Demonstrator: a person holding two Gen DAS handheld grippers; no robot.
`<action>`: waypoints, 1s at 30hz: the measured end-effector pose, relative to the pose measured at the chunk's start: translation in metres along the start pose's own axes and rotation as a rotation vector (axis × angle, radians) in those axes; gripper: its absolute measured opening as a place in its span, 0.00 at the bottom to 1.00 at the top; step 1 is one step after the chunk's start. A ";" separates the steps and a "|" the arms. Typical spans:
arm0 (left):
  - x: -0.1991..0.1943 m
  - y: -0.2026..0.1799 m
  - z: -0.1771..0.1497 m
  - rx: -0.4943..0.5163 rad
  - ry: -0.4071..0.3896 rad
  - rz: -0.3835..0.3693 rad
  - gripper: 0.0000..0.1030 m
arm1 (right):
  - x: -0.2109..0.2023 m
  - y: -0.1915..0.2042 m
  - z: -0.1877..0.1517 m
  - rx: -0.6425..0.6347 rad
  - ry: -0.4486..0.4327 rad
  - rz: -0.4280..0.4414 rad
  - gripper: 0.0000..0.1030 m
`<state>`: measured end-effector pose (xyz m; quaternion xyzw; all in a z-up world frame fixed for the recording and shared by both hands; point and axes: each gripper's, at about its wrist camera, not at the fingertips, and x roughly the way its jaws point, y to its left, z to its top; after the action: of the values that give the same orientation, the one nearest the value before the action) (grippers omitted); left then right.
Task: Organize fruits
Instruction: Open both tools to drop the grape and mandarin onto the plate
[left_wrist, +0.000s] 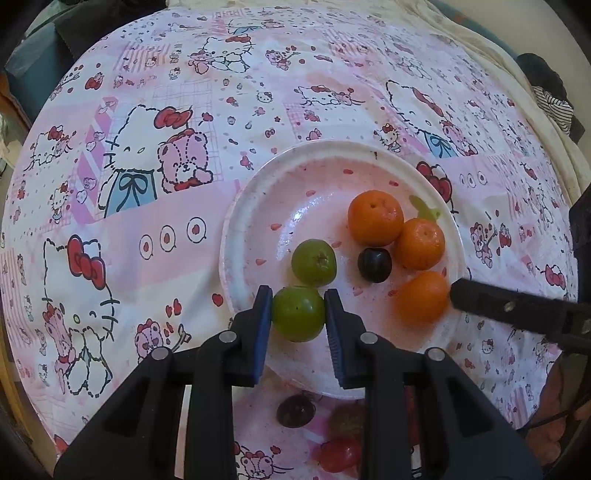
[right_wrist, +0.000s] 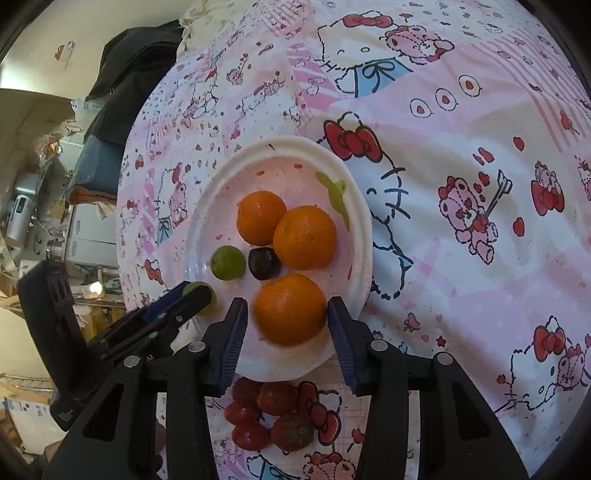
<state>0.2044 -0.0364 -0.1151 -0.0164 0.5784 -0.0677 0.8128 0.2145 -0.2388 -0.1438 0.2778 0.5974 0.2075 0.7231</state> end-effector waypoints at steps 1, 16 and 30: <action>0.000 0.000 0.000 0.002 0.001 0.003 0.24 | -0.002 0.000 0.000 0.003 -0.005 0.006 0.55; -0.017 -0.008 -0.001 0.044 -0.049 0.004 0.78 | -0.040 0.012 0.003 -0.011 -0.164 -0.008 0.97; -0.064 0.007 -0.010 -0.025 -0.170 0.015 0.78 | -0.056 0.030 -0.014 -0.062 -0.192 -0.017 0.97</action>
<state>0.1751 -0.0203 -0.0592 -0.0278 0.5084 -0.0530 0.8590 0.1907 -0.2496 -0.0838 0.2688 0.5212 0.1920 0.7869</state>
